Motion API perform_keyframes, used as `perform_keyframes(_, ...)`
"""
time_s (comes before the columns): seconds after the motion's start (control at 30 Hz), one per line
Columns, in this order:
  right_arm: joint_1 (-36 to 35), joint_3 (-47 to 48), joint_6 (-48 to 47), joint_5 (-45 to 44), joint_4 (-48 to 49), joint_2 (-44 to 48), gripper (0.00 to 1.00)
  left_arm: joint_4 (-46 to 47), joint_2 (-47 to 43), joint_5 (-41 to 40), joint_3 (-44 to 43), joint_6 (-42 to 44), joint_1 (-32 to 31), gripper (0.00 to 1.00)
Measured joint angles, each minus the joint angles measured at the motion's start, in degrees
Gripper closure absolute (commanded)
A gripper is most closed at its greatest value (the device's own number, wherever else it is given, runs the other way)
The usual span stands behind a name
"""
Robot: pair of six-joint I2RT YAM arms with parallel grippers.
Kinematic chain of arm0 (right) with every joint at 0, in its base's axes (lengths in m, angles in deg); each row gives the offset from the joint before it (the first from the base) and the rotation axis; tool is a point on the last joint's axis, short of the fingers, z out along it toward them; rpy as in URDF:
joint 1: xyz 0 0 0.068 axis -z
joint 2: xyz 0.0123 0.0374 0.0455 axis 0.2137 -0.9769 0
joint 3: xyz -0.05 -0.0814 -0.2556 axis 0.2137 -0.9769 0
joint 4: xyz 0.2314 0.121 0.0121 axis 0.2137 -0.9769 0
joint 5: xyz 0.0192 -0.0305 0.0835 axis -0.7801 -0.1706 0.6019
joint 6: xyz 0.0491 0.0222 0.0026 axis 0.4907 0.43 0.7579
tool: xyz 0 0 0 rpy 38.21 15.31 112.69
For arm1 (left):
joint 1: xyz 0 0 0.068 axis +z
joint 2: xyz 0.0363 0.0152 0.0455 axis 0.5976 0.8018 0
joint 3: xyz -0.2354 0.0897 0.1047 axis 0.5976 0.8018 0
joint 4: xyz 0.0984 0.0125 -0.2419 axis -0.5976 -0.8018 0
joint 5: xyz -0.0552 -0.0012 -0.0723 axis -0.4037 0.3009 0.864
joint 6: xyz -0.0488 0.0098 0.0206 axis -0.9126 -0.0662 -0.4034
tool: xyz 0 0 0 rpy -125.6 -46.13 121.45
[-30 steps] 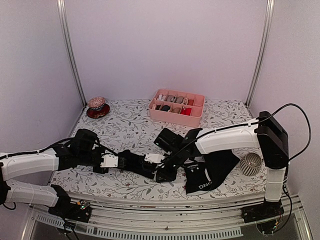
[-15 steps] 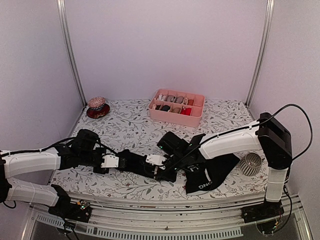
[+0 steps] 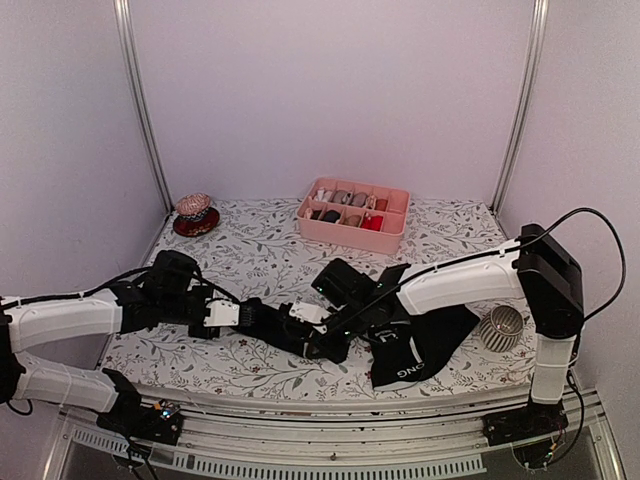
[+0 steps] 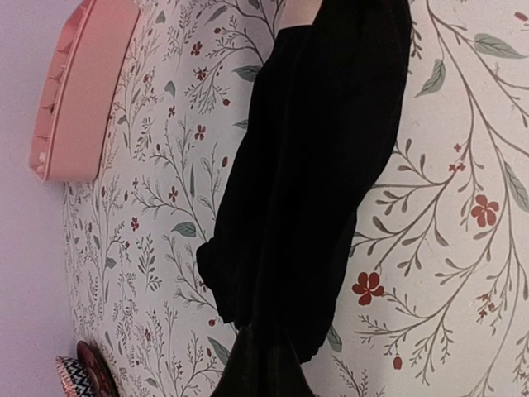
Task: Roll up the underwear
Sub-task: Fold the underwear at the center of the board.
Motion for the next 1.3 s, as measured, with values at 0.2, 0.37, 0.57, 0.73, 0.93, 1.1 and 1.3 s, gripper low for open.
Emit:
perform_keyframes(0.2,2.3,1.2,4.4,2.4,-1.1,-1.1,0.96,1.7,4.0,-1.0,-1.9,0.1,0.7,0.97)
perform_keyframes(0.37,5.9,1.3,7.9,5.7,-1.1,-2.4,0.96,2.8,5.7,-1.1,-2.8,0.1,1.1,0.97)
perform_keyframes(0.57,8.6,1.4,10.8,9.4,-1.1,-2.5,0.95,4.2,8.9,-1.4,-4.5,0.1,1.2,0.96)
perform_keyframes(0.73,9.6,2.3,11.8,11.3,-1.3,-2.8,0.93,5.5,11.3,-2.4,-6.0,0.0,1.4,0.9)
perform_keyframes(0.93,10.8,3.7,12.4,11.3,-1.4,-3.6,0.87,7.2,13.1,-3.3,-6.5,-0.2,2.0,0.88)
perform_keyframes(1.1,11.5,4.6,12.5,11.2,-1.7,-3.9,0.87,9.4,15.4,-4.1,-7.0,-0.6,2.2,0.82)
perform_keyframes(1.3,11.9,5.7,13.0,11.2,-2.0,-5.8,0.9,13.5,19.0,-5.3,-7.6,-1.8,2.2,0.82)
